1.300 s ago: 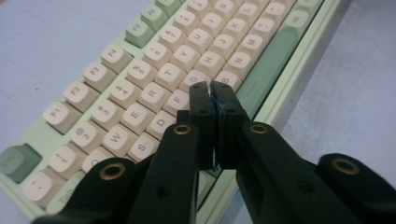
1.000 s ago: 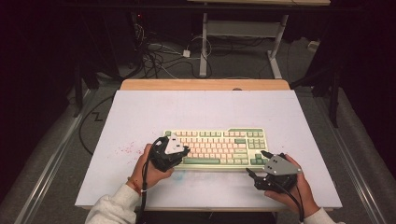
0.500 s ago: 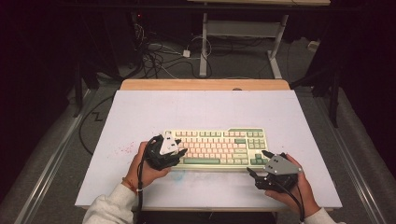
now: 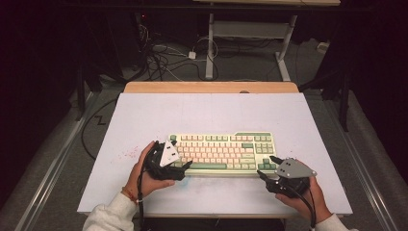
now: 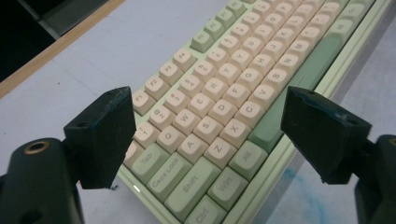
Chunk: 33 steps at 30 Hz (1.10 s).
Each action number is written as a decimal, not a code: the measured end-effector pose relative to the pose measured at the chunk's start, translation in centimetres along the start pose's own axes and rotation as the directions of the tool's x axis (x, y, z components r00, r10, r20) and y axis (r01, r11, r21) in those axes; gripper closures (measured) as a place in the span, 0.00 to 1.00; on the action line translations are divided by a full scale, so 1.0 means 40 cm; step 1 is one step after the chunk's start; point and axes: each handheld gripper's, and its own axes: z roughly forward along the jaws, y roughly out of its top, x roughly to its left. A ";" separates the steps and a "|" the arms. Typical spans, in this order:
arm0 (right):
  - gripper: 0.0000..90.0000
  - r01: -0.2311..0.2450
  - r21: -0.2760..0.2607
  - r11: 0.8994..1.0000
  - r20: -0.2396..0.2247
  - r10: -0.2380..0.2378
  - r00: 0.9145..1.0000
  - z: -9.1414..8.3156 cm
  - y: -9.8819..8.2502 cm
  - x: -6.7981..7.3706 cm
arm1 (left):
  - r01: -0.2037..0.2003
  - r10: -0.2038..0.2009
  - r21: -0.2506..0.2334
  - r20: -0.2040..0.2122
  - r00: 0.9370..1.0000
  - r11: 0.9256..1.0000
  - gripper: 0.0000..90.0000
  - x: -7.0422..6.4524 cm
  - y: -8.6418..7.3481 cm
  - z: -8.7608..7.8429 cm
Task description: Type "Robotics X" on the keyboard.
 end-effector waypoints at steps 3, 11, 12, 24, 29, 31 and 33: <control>0.50 -0.011 0.010 1.000 -0.018 0.011 1.000 0.004 0.001 -0.008 | -0.020 0.020 0.016 -0.004 1.000 1.000 0.18 -0.001 -0.017 -0.006; 0.68 -0.033 0.026 0.999 -0.066 0.035 0.997 0.018 0.017 -0.025 | -0.001 0.001 0.028 -0.004 1.000 1.000 0.18 0.003 -0.064 -0.026; 0.70 -0.029 0.026 0.999 -0.065 0.031 0.997 0.020 0.020 -0.028 | 0.009 -0.009 0.030 -0.001 1.000 1.000 0.18 0.003 -0.070 -0.029; 0.97 -0.018 0.051 0.999 -0.124 0.025 0.992 0.051 0.058 -0.034 | 0.044 -0.043 0.063 -0.012 0.999 0.997 0.19 0.001 -0.134 -0.072; 1.00 -0.012 0.061 0.998 -0.138 0.020 0.990 0.077 0.075 -0.034 | 0.072 -0.071 0.069 -0.007 0.997 0.995 0.19 -0.001 -0.150 -0.083; 1.00 -0.011 0.066 0.998 -0.143 0.020 0.990 0.089 0.081 -0.033 | 0.065 -0.065 0.070 -0.009 0.998 0.995 0.19 -0.003 -0.153 -0.083; 1.00 -0.007 0.072 0.997 -0.149 0.017 0.989 0.102 0.087 -0.031 | 0.063 -0.063 0.077 -0.003 0.998 0.995 0.19 -0.006 -0.155 -0.083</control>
